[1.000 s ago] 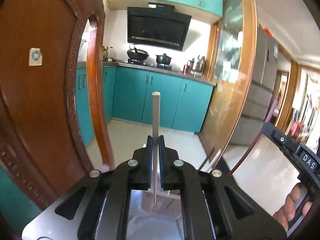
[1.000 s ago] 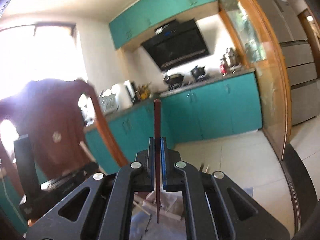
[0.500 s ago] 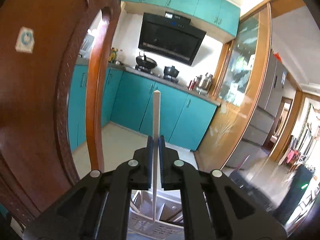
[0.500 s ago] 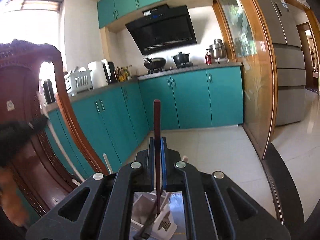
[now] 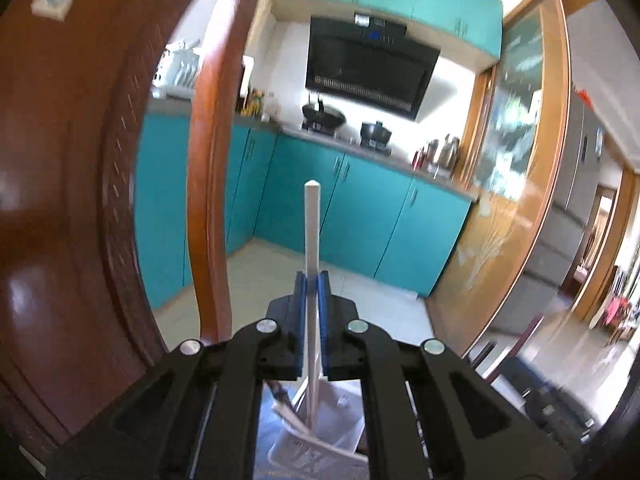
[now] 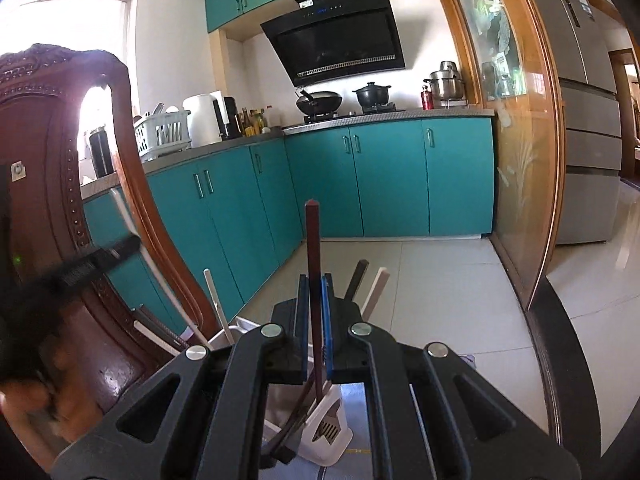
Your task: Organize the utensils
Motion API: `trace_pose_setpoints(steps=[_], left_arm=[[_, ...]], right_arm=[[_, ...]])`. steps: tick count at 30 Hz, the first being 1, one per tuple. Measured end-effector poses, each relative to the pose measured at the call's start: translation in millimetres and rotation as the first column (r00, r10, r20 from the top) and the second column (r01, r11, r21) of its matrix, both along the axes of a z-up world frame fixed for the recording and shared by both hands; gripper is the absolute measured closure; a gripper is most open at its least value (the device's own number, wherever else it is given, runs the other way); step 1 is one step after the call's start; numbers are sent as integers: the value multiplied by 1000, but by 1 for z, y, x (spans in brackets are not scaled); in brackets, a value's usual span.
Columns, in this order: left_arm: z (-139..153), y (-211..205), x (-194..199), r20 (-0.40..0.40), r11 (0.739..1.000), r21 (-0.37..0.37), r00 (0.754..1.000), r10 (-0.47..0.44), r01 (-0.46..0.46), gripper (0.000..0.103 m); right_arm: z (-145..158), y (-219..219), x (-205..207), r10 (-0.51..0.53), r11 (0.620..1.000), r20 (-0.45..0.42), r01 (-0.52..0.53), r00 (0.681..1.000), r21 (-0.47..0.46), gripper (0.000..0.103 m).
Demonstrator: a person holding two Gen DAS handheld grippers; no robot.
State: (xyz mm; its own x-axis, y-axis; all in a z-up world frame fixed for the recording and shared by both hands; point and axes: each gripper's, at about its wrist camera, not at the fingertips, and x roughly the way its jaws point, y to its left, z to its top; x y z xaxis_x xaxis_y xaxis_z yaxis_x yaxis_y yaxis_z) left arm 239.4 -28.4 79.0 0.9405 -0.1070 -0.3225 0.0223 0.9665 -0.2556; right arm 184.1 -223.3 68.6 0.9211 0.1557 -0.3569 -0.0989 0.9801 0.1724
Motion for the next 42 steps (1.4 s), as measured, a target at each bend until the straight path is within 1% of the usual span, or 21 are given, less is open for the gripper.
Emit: trace_pose_setpoints(steps=[3, 5, 6, 9, 10, 11, 12, 14, 15, 17, 19, 20, 22, 24, 25, 26, 29, 32, 34, 39, 42], left_arm=[[-13, -9, 1, -32, 999, 45, 999, -10, 11, 96], [-19, -14, -2, -47, 997, 71, 999, -19, 23, 96], [-22, -16, -4, -55, 996, 84, 998, -23, 28, 96], [-26, -18, -14, -56, 993, 117, 998, -27, 33, 96], [-27, -17, -22, -51, 991, 128, 998, -27, 33, 96], [-28, -17, -28, -45, 989, 141, 999, -27, 33, 94], [-29, -16, -37, -37, 986, 165, 999, -24, 30, 89], [-31, -17, -51, -24, 977, 212, 1000, -17, 22, 80], [-36, -15, -65, -15, 970, 241, 1000, -11, 14, 76], [-48, -9, -92, -8, 959, 283, 1000, 2, 0, 69], [-59, -2, -119, -8, 953, 302, 1000, 20, -17, 62], [-65, 3, -135, -10, 952, 306, 999, 34, -29, 56], [-74, 12, -164, -11, 950, 309, 998, 57, -51, 47], [-79, 19, -193, 8, 946, 312, 996, 85, -83, 30], [-81, 23, -210, 22, 947, 305, 995, 99, -101, 27], [-82, 26, -223, 26, 949, 294, 994, 108, -111, 21], [-90, 34, -264, 5, 964, 250, 996, 92, -90, 13], [-91, 34, -288, -5, 960, 273, 998, 61, -57, 11], [-86, 32, -309, 22, 952, 299, 998, 58, -62, 4], [-71, 33, -346, 58, 956, 292, 998, 16, -32, 4], [-61, 31, -353, 80, 955, 296, 997, -2, -22, 4]], right_arm=[[1, -3, -7, 5, 1000, 2, -5, 1000, 13, 94], [3, -4, -13, 9, 1000, 8, -9, 1000, 12, 87], [5, -5, -17, 13, 1000, 17, -13, 1000, 12, 85], [12, -6, -38, 32, 999, 55, -33, 998, 19, 71], [16, -7, -49, 39, 999, 79, -41, 996, 23, 62], [17, -8, -58, 40, 999, 97, -43, 994, 22, 55], [19, -9, -69, 41, 999, 118, -43, 992, 17, 52], [18, -8, -96, 38, 999, 163, -37, 986, -10, 42], [15, -7, -106, 34, 999, 178, -29, 983, -26, 40], [-1, -5, -130, 17, 998, 203, -3, 979, -69, 28], [-29, -3, -156, -35, 991, 206, 60, 978, -120, 22], [-40, -2, -165, -58, 987, 192, 85, 980, -135, 19], [-59, 2, -180, -84, 980, 146, 108, 986, -169, 18], [-73, 9, -203, -98, 973, 123, 122, 987, -197, 15], [-76, 12, -214, -112, 969, 124, 136, 986, -205, 9], [-76, 15, -223, -119, 968, 132, 144, 984, -207, 6], [-72, 21, -258, -138, 967, 178, 172, 974, -190, 3], [-68, 30, -284, -125, 968, 194, 162, 973, -193, 3], [-67, 36, -298, -129, 962, 200, 171, 971, -212, 3], [-51, 47, -326, -117, 953, 239, 177, 964, -248, 3], [-39, 53, -344, -111, 947, 279, 187, 954, -261, 3]])
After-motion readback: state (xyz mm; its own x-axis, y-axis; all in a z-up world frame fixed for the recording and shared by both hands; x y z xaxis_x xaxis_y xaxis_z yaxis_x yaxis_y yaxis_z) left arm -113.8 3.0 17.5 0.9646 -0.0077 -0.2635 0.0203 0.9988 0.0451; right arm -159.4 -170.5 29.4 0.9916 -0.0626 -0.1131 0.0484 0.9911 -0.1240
